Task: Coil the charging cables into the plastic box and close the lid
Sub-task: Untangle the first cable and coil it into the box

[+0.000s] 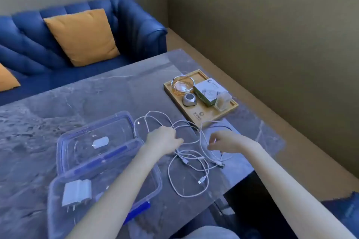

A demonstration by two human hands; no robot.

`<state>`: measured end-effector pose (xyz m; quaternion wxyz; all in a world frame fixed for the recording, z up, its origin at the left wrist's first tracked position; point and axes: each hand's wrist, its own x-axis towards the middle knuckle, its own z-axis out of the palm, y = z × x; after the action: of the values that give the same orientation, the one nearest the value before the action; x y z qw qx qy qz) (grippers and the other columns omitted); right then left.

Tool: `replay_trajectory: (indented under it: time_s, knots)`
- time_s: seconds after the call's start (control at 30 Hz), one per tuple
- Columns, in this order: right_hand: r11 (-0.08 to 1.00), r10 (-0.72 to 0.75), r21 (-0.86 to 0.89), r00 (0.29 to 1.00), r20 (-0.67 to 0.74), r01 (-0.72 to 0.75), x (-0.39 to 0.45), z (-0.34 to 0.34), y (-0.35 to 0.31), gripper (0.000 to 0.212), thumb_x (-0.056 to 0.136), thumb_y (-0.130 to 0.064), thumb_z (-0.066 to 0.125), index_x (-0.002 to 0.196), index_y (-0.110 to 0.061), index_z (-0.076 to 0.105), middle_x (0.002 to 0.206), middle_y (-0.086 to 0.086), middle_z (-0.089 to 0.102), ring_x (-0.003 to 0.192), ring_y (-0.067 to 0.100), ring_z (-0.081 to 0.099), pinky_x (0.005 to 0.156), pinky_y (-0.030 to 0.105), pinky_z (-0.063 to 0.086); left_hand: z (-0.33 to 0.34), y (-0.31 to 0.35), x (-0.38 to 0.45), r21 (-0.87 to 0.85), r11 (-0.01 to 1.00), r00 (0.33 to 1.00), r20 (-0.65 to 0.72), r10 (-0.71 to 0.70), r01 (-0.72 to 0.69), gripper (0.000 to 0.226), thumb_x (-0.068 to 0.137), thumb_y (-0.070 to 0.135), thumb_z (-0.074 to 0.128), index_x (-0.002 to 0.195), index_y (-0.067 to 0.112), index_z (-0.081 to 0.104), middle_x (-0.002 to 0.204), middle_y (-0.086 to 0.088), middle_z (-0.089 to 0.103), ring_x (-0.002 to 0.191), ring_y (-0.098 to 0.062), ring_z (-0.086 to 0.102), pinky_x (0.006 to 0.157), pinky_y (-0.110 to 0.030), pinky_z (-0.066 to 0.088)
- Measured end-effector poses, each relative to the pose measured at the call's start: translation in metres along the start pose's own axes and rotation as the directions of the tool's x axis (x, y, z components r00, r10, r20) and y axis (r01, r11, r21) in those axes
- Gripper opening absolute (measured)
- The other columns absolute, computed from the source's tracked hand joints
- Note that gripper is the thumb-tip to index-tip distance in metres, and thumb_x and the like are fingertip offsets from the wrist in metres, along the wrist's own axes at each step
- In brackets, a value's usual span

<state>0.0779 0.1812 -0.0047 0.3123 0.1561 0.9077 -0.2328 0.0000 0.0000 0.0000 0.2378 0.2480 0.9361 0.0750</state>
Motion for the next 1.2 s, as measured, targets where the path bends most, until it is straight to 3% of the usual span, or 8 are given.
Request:
replay_trajectory:
  time_s: [0.17,0.37,0.57,0.8,1.0,1.07,1.13,1.2]
  knots:
    - [0.988,-0.002,0.151,0.987,-0.159,0.026,0.003,0.035,0.014,0.037,0.09,-0.027,0.048,0.119,-0.005,0.052,0.116,0.013,0.06,0.091,0.025,0.053,0.075,0.033,0.043,0.041,0.008,-0.001,0.083,0.995,0.998,-0.014,0.059,-0.058,0.029,0.09,0.02,0.042,0.114,0.011,0.056,0.119,-0.01,0.06,0.109,-0.033,0.056,0.084,-0.037,0.046]
    - [0.974,0.053,0.224,0.935,-0.35,0.029,0.017,0.079,0.026,0.044,0.088,-0.026,0.056,0.127,-0.012,0.041,0.12,0.008,0.055,0.104,0.03,0.056,0.078,0.035,0.044,0.078,0.01,0.007,0.017,0.992,0.99,-0.069,0.124,-0.123,0.034,0.093,0.019,0.041,0.126,0.011,0.045,0.126,-0.01,0.048,0.116,-0.031,0.05,0.084,-0.043,0.046]
    - [0.976,0.076,0.216,0.908,-0.411,0.016,0.027,0.097,0.028,0.011,0.089,-0.023,0.052,0.089,-0.012,0.053,0.087,0.01,0.063,0.088,0.033,0.06,0.065,0.033,0.041,0.091,0.016,0.011,-0.103,0.987,0.985,-0.135,0.11,-0.125,0.041,0.093,0.022,0.043,0.131,0.011,0.035,0.131,-0.009,0.048,0.114,-0.03,0.052,0.082,-0.039,0.044]
    - [0.97,0.041,0.239,0.934,-0.356,0.048,0.028,0.089,0.03,0.028,0.086,-0.029,0.056,0.068,-0.014,0.041,0.057,-0.004,0.042,0.065,0.024,0.047,0.053,0.032,0.031,0.093,0.01,0.024,-0.193,0.978,0.988,-0.147,0.048,-0.077,0.039,0.092,0.018,0.045,0.13,0.012,0.037,0.118,-0.013,0.059,0.106,-0.034,0.056,0.081,-0.042,0.045]
    - [0.931,-0.027,0.321,0.911,-0.411,0.172,0.023,0.069,0.024,0.024,0.085,-0.021,0.06,0.073,-0.001,0.056,0.059,0.001,0.045,0.06,0.019,0.043,0.056,0.031,0.031,0.086,0.006,0.029,-0.299,0.954,0.999,-0.047,0.024,-0.038,0.043,0.089,0.017,0.044,0.132,0.017,0.043,0.115,-0.01,0.063,0.106,-0.029,0.057,0.085,-0.036,0.045]
    - [0.9,-0.063,0.36,0.892,-0.447,0.244,0.017,0.052,0.014,0.02,0.084,-0.02,0.062,0.074,-0.002,0.061,0.056,-0.002,0.045,0.054,0.013,0.04,0.056,0.028,0.032,0.073,0.009,0.03,-0.532,0.845,0.999,0.027,-0.044,0.051,0.042,0.088,0.013,0.044,0.129,0.013,0.049,0.105,-0.01,0.066,0.095,-0.024,0.061,0.078,-0.026,0.047]
    - [0.843,-0.106,0.429,0.881,-0.46,0.325,0.008,0.034,0.001,0.019,0.082,-0.02,0.066,0.076,-0.002,0.064,0.059,0.002,0.052,0.053,0.009,0.04,0.053,0.02,0.033,0.052,0.016,0.026,-0.82,0.538,0.981,0.177,-0.083,0.194,0.031,0.09,0.013,0.045,0.117,0.007,0.058,0.094,-0.008,0.067,0.081,-0.017,0.062,0.064,-0.019,0.049]
    - [0.744,-0.141,0.533,0.874,-0.464,0.403,-0.003,0.019,-0.013,0.013,0.078,-0.017,0.071,0.078,-0.004,0.069,0.066,0.005,0.061,0.053,0.004,0.046,0.052,0.011,0.035,0.03,0.02,0.018,-0.935,0.276,0.969,0.243,0.036,0.224,0.027,0.093,0.023,0.044,0.104,0.01,0.066,0.086,-0.002,0.071,0.08,-0.014,0.064,0.068,-0.024,0.049]
